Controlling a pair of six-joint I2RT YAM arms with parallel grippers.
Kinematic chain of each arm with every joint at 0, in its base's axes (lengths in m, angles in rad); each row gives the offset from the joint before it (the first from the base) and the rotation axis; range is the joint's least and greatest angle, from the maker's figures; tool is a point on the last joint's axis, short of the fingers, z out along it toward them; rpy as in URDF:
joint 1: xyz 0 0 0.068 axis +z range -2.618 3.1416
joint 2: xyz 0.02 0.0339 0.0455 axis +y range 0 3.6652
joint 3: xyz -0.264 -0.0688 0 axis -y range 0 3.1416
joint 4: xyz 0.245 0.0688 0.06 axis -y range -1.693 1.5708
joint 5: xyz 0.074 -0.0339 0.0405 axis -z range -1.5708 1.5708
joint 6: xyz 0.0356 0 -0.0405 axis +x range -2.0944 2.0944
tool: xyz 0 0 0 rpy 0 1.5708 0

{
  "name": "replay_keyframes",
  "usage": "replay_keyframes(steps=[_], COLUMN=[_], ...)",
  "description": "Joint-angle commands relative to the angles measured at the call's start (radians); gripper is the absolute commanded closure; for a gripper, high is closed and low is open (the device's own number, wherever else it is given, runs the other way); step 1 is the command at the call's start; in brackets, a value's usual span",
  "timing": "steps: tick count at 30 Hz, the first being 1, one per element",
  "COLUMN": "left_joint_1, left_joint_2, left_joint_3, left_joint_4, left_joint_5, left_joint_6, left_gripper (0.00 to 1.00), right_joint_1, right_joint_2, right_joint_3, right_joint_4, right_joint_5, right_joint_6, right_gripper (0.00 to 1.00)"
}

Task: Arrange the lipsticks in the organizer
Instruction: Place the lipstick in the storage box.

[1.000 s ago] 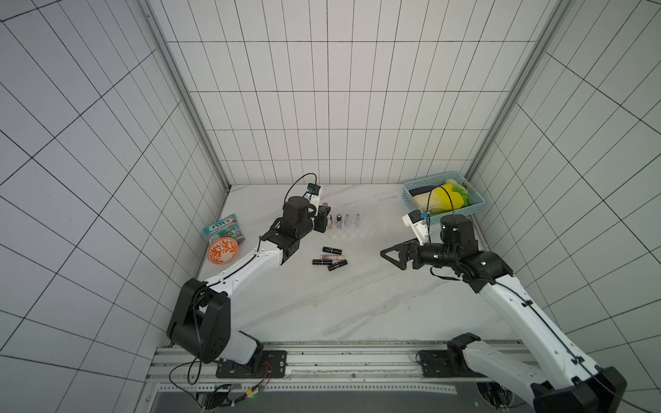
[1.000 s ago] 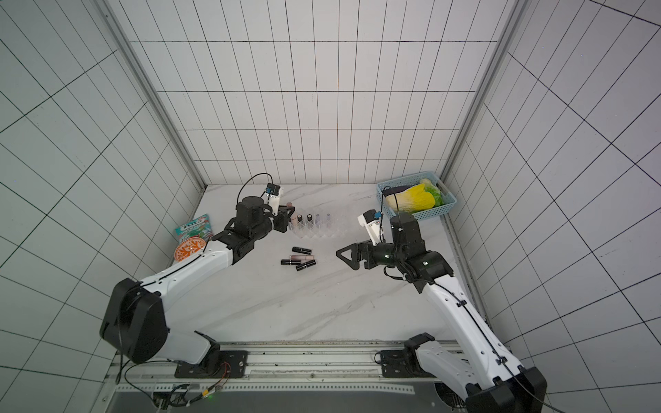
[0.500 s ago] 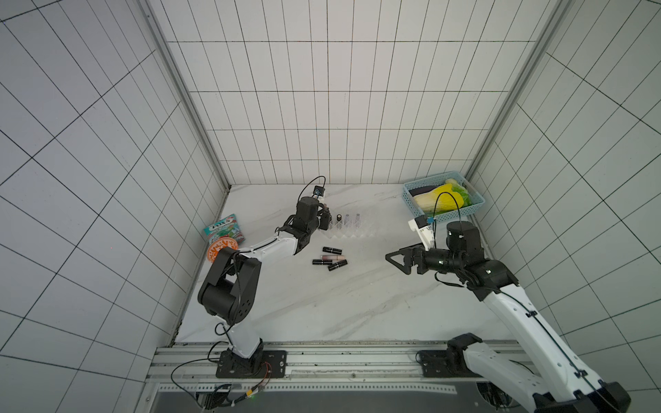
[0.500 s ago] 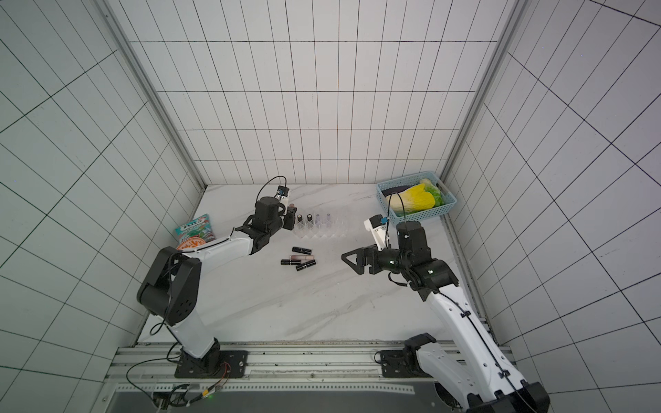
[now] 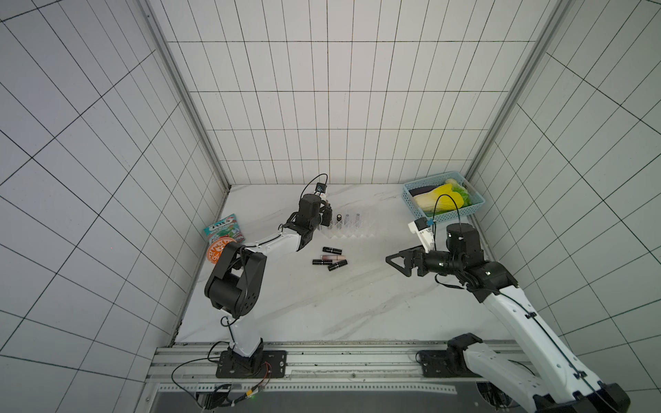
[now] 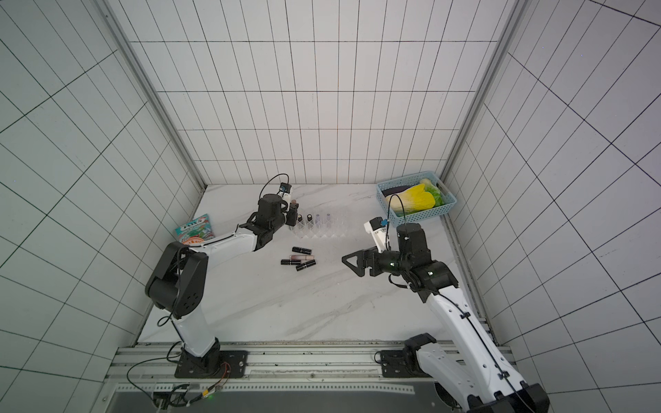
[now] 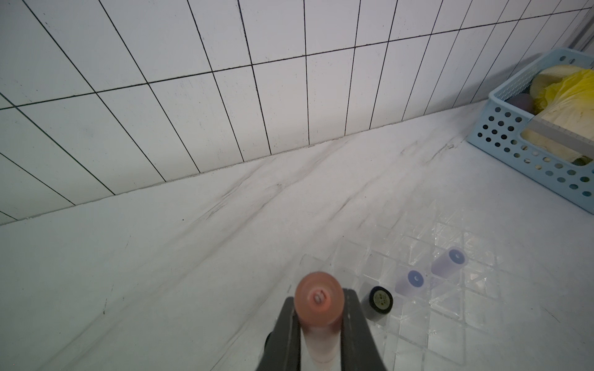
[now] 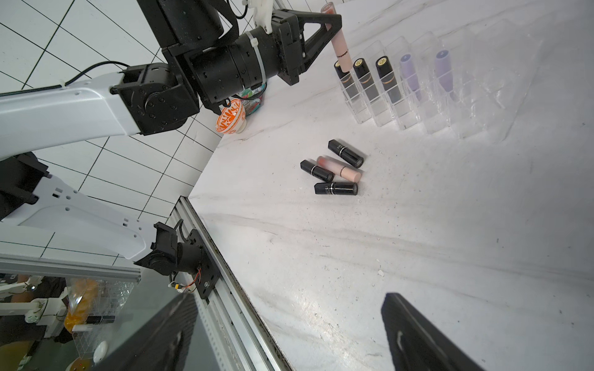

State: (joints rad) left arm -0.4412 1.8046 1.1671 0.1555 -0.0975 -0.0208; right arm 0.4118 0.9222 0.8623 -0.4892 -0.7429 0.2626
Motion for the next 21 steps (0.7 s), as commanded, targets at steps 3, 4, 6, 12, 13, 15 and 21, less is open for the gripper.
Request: replay_keyframes(steps=[3,4,6,12,13,15,21], left_joint_1=[-0.001,-0.002,-0.002,-0.001,-0.001,-0.001,-0.002], left_joint_2=[0.006,0.006,0.004,0.022,0.028,0.047,0.055], left_joint_3=[-0.019,-0.025,-0.037,-0.045,-0.039,-0.031,-0.029], left_joint_4=[0.017,0.016,0.019,0.02,0.018,0.015,0.013], left_joint_5=[-0.005,-0.006,-0.007,-0.004,-0.002,0.0,0.007], left_joint_6=[0.001,0.001,-0.002,-0.007,-0.008,-0.013,-0.023], left_gripper=[0.93,0.93,0.93,0.93,0.93,0.93,0.76], right_joint_1=[-0.01,-0.01,-0.011,-0.011,-0.012,-0.011,-0.012], right_joint_2=[0.003,0.0,-0.002,0.0,-0.001,-0.003,0.004], right_joint_3=[-0.022,-0.023,-0.026,-0.027,-0.028,-0.029,-0.021], right_joint_4=[0.024,0.024,0.024,0.027,0.027,0.027,0.03], right_joint_5=[-0.023,-0.024,-0.023,-0.029,-0.03,-0.032,-0.036], right_joint_6=[-0.006,-0.006,-0.007,-0.006,-0.007,-0.007,-0.006], right_gripper=[0.07,0.07,0.07,0.08,0.08,0.08,0.07])
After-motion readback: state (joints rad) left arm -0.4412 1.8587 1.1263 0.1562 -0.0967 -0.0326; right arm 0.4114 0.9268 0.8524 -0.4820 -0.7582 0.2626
